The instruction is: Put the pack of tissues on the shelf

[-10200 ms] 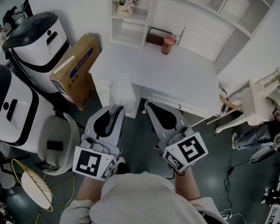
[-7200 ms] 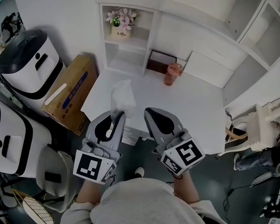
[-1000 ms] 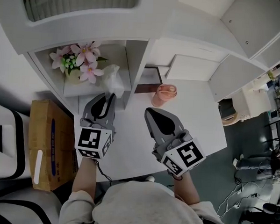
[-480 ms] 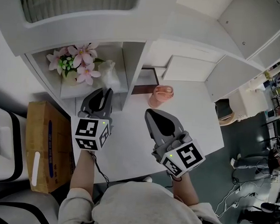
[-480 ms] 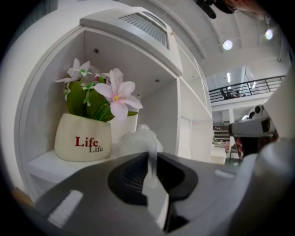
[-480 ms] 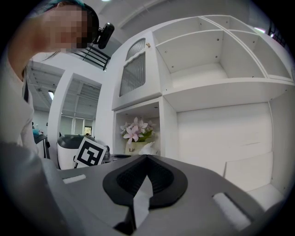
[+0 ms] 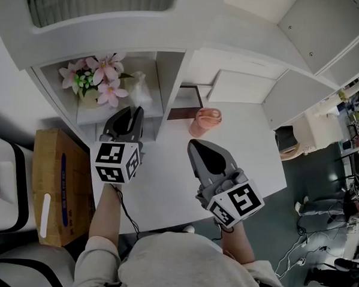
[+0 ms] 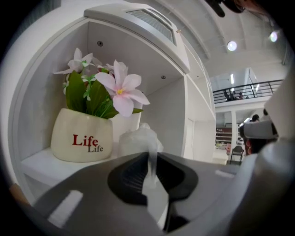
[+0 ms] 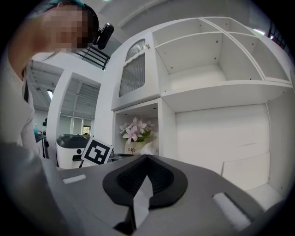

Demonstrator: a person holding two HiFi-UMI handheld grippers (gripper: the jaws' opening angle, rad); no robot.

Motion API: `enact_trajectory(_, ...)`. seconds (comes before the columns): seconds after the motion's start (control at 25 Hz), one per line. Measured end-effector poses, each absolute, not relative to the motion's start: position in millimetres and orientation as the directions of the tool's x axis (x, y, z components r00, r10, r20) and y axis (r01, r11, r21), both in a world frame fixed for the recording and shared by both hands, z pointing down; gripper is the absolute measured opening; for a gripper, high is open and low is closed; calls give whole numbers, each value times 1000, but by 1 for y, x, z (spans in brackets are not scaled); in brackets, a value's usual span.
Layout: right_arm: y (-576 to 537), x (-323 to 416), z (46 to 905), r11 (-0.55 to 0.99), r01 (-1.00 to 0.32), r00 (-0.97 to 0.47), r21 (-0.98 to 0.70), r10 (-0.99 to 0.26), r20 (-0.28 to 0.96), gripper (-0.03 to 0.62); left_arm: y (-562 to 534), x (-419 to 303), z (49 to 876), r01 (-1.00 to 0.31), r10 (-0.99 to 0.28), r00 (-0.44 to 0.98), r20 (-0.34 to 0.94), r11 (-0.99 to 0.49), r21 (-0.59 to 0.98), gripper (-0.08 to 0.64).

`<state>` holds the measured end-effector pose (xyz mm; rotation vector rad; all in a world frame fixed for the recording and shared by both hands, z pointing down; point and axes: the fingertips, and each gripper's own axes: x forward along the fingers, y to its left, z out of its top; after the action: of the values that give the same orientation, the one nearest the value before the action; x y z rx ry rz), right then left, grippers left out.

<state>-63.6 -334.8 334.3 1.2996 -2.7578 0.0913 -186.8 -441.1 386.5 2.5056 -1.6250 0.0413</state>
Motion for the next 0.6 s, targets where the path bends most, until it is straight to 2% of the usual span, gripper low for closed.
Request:
enact_trajectory(0.24,-330,-60,333,631,-776,-628,-8,-771,104,0,-440,-187,384,-915,-911,401,100,-393,94,61)
enact_trajectory(0.44,-324,-58,331,631,-775,-629,-5,-771,99,0,-436,-191,382,-917,-914,395,91,-386,106,146)
enact_trajectory(0.6,-316,-55,328,641,-768,-639,-6,-764,91,0,-428,-196,380,-926,-923,373,94,-364,102,173)
